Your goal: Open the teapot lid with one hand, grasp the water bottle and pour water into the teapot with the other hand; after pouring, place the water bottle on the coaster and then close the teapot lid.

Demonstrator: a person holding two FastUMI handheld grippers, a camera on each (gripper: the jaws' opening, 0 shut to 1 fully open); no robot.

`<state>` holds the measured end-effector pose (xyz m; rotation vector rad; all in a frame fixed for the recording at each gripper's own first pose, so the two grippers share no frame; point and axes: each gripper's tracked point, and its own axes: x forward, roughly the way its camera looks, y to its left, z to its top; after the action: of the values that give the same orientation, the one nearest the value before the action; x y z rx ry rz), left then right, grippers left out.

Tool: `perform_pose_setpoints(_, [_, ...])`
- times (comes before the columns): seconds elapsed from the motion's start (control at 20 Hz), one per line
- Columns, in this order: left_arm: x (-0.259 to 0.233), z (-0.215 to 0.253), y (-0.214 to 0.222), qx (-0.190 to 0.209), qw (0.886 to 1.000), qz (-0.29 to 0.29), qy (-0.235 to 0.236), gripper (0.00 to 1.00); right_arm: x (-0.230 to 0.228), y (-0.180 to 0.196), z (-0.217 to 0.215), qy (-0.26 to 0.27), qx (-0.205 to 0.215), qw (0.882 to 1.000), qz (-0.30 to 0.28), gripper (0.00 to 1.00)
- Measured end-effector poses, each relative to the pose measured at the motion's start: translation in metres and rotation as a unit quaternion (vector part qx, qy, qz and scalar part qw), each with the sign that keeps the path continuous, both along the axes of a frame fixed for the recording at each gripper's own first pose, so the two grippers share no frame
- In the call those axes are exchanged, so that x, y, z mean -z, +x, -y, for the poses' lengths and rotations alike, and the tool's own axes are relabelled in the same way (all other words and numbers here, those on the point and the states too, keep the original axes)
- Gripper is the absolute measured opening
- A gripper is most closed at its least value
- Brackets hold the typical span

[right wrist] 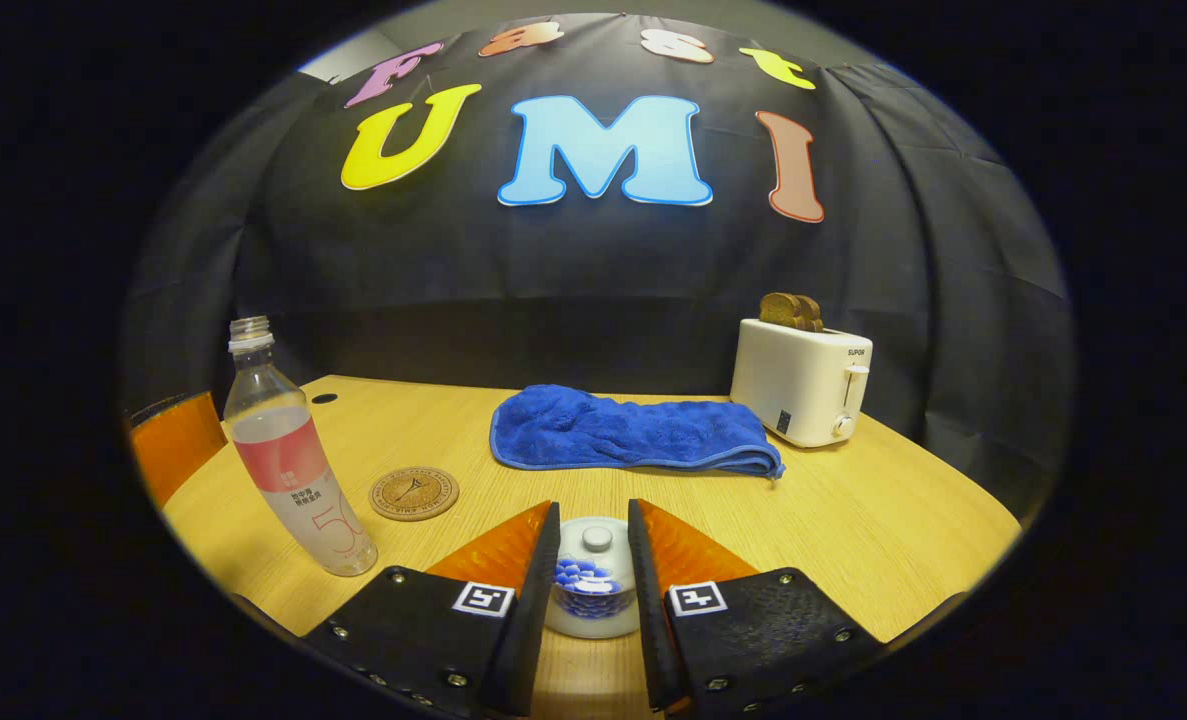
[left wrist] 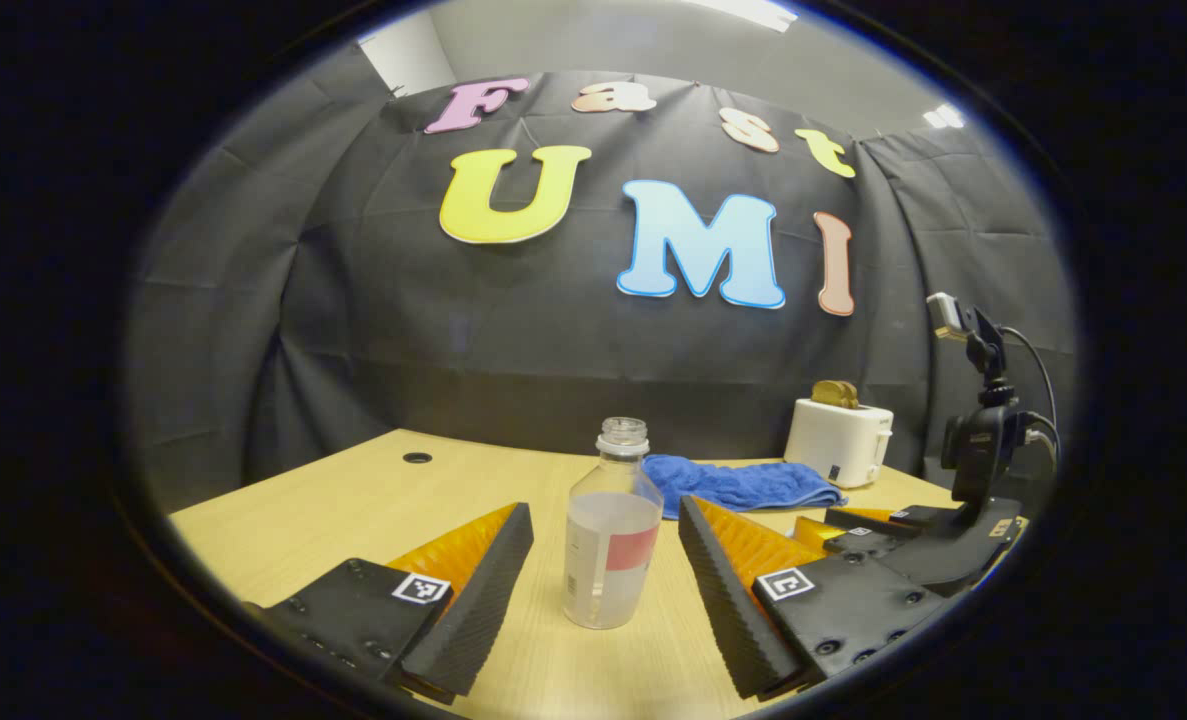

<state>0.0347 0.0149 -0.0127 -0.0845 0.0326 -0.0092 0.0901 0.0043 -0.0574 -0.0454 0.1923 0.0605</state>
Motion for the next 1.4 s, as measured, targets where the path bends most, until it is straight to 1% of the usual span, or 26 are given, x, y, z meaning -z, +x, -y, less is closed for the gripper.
perform_pose_setpoints(0.15, [0.001,0.001,0.0,0.001,1.0,-0.001,-0.001,1.0,0.002,-0.001,-0.001,-0.003,-0.005,1.0,0.002,0.42])
perform_pose_setpoints(0.2, [0.0,0.002,0.0,0.001,1.0,-0.001,-0.001,1.0,0.002,0.006,-0.003,-0.001,-0.008,1.0,0.008,0.42])
perform_pose_setpoints(0.25, [0.002,0.003,0.0,0.001,1.0,-0.001,0.0,1.0,-0.001,0.005,0.003,0.008,0.001,1.0,0.009,0.42])
perform_pose_setpoints(0.3, [0.001,0.003,0.0,0.001,1.0,-0.001,0.001,1.0,-0.005,-0.009,0.002,0.007,0.003,1.0,0.007,0.09])
perform_pose_setpoints(0.35, [0.001,0.003,0.0,0.001,1.0,0.0,0.001,1.0,0.001,0.001,0.002,0.003,0.001,1.0,0.008,0.18])
perform_pose_setpoints(0.5, [0.001,0.002,0.001,0.0,1.0,0.0,0.001,1.0,0.0,0.003,0.002,0.003,-0.002,1.0,0.006,0.18])
perform_pose_setpoints(0.6, [0.005,0.005,0.004,0.003,1.0,-0.004,0.0,1.0,-0.004,-0.004,0.002,0.014,-0.005,1.0,0.004,0.18])
perform_pose_setpoints(0.65, [0.007,0.005,0.005,0.002,1.0,-0.008,0.001,1.0,-0.002,0.002,0.001,0.02,-0.005,1.0,0.007,0.01])
perform_pose_setpoints(0.8, [0.011,0.006,0.008,0.003,1.0,-0.014,0.002,1.0,-0.002,0.002,-0.002,0.01,-0.007,1.0,0.004,0.02])
perform_pose_setpoints(1.0, [0.018,0.006,0.012,0.002,1.0,-0.022,0.009,1.0,-0.005,0.001,0.001,0.037,-0.012,0.999,0.009,0.01])
perform_pose_setpoints(1.3, [0.029,0.007,0.023,-0.001,0.999,-0.035,0.028,1.0,-0.037,-0.007,0.008,0.059,-0.011,0.996,0.062,0.02])
perform_pose_setpoints(1.4, [0.034,0.008,0.028,-0.005,0.998,-0.039,0.042,1.0,-0.045,-0.01,0.013,0.066,-0.007,0.995,0.077,0.01])
